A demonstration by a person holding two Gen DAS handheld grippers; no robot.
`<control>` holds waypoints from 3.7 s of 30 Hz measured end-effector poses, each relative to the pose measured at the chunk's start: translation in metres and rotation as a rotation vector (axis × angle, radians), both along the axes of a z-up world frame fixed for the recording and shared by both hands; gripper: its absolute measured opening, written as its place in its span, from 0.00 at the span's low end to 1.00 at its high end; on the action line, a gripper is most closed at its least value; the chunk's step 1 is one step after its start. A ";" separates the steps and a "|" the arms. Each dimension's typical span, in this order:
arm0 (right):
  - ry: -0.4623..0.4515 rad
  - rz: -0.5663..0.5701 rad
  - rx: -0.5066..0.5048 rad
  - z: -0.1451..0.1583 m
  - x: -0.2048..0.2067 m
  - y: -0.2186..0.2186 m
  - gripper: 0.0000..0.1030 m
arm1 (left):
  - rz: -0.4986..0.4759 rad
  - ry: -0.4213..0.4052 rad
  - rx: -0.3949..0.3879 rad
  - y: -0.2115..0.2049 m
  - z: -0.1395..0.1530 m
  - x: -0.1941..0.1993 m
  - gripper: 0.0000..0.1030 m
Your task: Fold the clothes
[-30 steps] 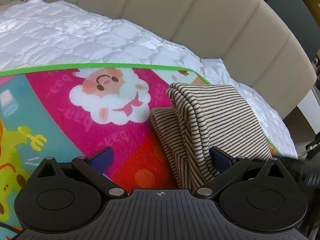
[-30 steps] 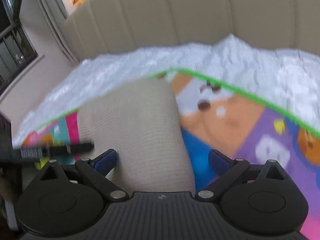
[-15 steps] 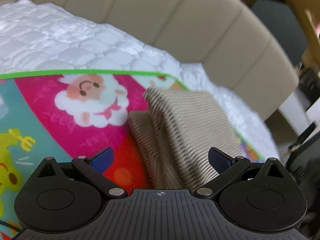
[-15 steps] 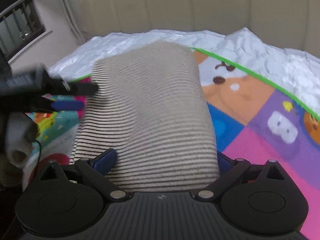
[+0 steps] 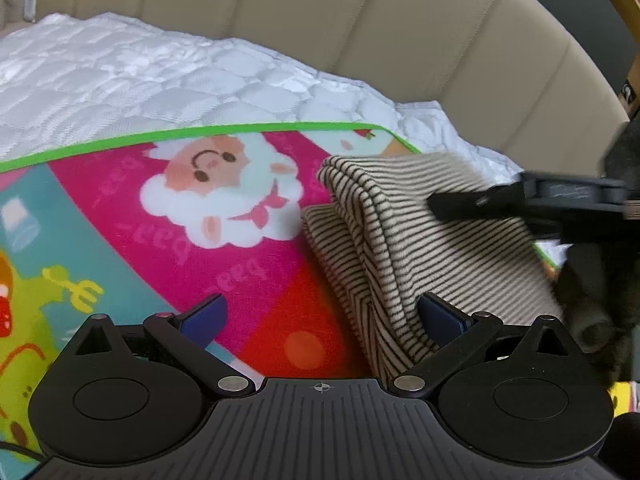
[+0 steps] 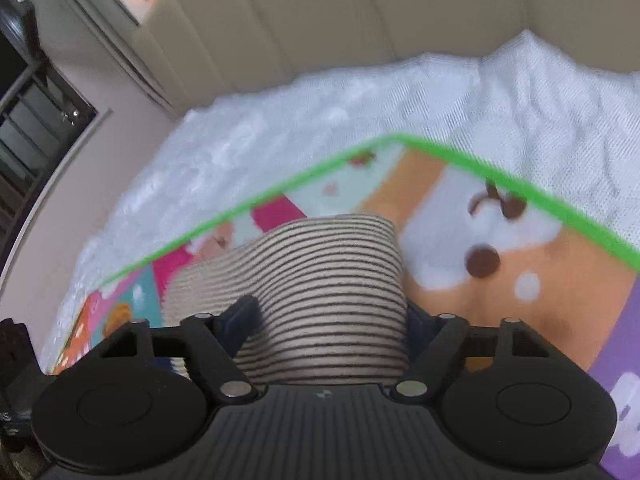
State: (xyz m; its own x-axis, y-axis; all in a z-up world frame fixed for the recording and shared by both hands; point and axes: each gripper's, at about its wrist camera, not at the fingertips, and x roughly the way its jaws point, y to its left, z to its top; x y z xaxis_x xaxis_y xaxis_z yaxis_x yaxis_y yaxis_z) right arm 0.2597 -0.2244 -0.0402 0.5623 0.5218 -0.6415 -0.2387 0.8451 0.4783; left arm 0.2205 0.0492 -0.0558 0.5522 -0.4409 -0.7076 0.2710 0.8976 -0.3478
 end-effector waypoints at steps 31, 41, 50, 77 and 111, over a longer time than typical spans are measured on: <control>0.001 -0.092 -0.039 -0.017 -0.128 -0.017 0.53 | 0.042 -0.012 -0.030 0.012 -0.002 0.008 1.00; -0.095 -0.111 -0.204 -0.027 -0.137 -0.003 1.00 | 0.010 0.018 -0.175 0.008 0.016 -0.009 1.00; -0.072 -0.173 -0.117 -0.033 -0.144 -0.007 1.00 | -0.009 -0.003 -0.004 -0.007 0.004 -0.009 1.00; -0.052 -0.149 -0.155 -0.036 -0.137 -0.004 1.00 | -0.058 0.153 -0.283 -0.019 -0.009 -0.006 1.00; -0.088 -0.086 -0.184 0.006 -0.012 0.000 0.66 | -0.137 0.084 -0.151 -0.028 -0.004 -0.013 0.89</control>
